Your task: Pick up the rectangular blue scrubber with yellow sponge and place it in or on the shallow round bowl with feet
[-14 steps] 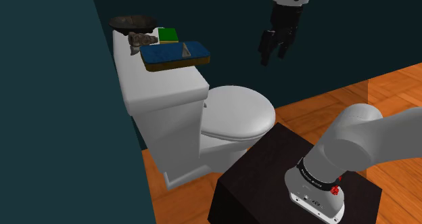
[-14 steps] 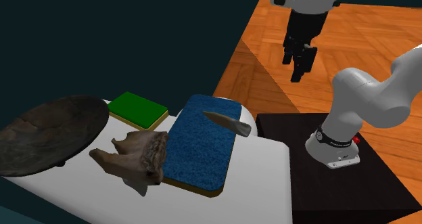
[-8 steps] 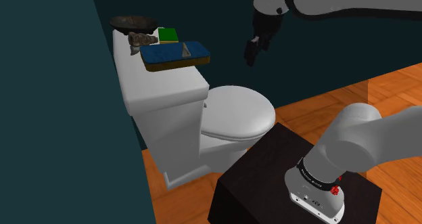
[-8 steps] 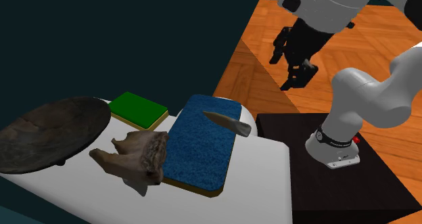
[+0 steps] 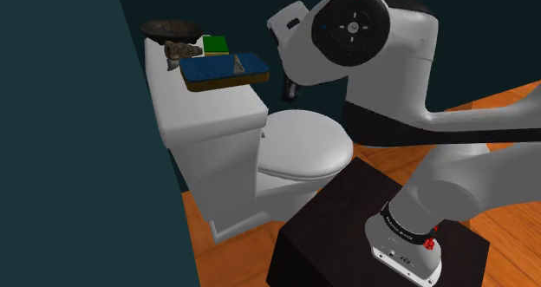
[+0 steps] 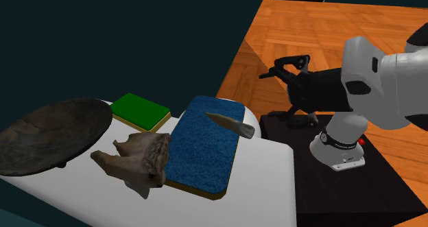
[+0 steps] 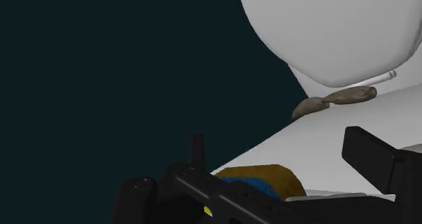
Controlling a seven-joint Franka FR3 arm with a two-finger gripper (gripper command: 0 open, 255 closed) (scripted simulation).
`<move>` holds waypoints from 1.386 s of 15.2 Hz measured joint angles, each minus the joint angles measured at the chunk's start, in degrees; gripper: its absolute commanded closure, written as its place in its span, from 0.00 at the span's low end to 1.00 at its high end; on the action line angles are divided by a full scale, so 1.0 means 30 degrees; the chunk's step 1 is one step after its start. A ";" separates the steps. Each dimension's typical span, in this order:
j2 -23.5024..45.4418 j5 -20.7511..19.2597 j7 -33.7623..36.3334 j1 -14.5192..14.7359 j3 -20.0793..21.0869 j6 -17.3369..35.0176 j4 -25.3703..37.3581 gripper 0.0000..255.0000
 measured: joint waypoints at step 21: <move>0.0305 -1.1023 0.4545 -0.4484 0.4932 0.5920 -0.2053 1.00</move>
